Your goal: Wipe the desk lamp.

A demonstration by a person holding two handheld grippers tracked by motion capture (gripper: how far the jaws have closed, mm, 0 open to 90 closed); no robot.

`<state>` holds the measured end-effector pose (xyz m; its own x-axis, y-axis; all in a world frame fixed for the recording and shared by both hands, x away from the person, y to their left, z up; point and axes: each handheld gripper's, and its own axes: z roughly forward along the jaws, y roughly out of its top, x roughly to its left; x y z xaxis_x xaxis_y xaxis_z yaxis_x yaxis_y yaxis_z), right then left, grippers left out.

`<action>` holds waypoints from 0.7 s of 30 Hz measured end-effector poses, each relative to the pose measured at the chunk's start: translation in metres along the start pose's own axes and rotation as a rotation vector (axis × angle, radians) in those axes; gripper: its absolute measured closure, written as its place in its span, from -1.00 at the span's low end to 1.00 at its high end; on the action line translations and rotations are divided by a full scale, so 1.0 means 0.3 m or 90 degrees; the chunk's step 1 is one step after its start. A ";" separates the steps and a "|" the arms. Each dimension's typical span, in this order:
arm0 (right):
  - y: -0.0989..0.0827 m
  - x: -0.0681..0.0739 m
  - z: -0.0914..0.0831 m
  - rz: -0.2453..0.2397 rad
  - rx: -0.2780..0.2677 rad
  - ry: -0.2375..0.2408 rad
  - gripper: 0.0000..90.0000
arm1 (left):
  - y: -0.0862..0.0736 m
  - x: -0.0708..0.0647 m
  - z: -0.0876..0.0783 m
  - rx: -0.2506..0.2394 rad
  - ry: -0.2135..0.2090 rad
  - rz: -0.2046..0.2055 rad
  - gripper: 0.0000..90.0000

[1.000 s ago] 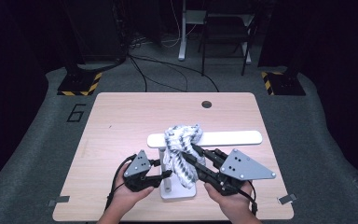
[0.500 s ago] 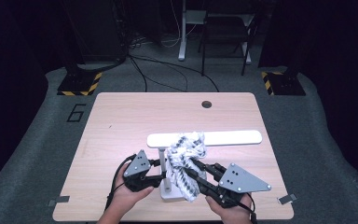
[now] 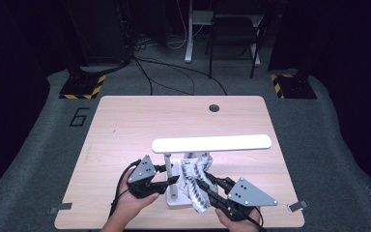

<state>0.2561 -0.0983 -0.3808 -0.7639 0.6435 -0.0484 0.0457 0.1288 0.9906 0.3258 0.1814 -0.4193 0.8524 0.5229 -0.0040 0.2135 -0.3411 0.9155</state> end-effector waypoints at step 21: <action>-0.091 -0.049 0.004 0.023 0.030 -0.049 0.64 | -0.007 -0.005 -0.017 -0.001 0.004 -0.002 -0.06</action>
<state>0.2668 -0.1105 -0.4074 -0.7099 0.7039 -0.0245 0.1033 0.1384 0.9850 0.3217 0.1855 -0.4191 0.8483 0.5296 -0.0045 0.2158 -0.3380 0.9161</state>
